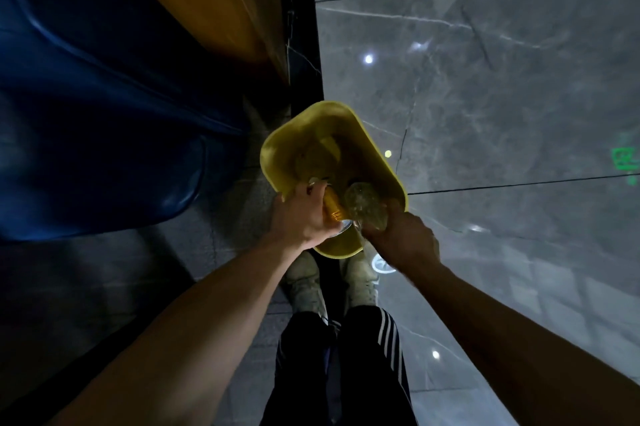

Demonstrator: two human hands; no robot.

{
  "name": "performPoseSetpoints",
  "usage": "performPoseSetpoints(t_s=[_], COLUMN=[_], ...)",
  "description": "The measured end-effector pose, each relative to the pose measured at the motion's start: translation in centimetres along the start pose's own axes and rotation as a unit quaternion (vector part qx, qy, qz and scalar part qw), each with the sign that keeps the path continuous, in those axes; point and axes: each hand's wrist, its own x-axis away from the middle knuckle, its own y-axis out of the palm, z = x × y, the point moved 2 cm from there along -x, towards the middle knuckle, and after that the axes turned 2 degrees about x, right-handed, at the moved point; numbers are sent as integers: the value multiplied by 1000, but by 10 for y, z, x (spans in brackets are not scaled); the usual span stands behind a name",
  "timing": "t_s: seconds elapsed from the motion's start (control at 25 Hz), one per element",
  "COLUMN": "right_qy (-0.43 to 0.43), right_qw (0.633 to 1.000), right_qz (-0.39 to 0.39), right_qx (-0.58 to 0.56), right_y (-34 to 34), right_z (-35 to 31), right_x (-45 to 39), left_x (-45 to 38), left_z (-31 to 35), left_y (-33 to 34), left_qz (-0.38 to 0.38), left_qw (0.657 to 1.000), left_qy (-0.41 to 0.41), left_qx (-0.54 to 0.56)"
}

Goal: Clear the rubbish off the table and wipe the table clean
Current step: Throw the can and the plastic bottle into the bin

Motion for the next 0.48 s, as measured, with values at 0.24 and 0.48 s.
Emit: performPoseSetpoints(t_s=[0.24,0.48], right_qy=[-33,-49], right_qw=[995,995], right_qz=[70,86], right_qx=[65,-9], right_y=[17,27], right_z=[-13,-13], right_x=[-42,-46], left_x=[-30,-41], left_z=[-4,-6], left_y=[20,29], left_qz=[-2,-26], left_qw=[993,997], left_qy=[10,5], left_qx=[-116,-74])
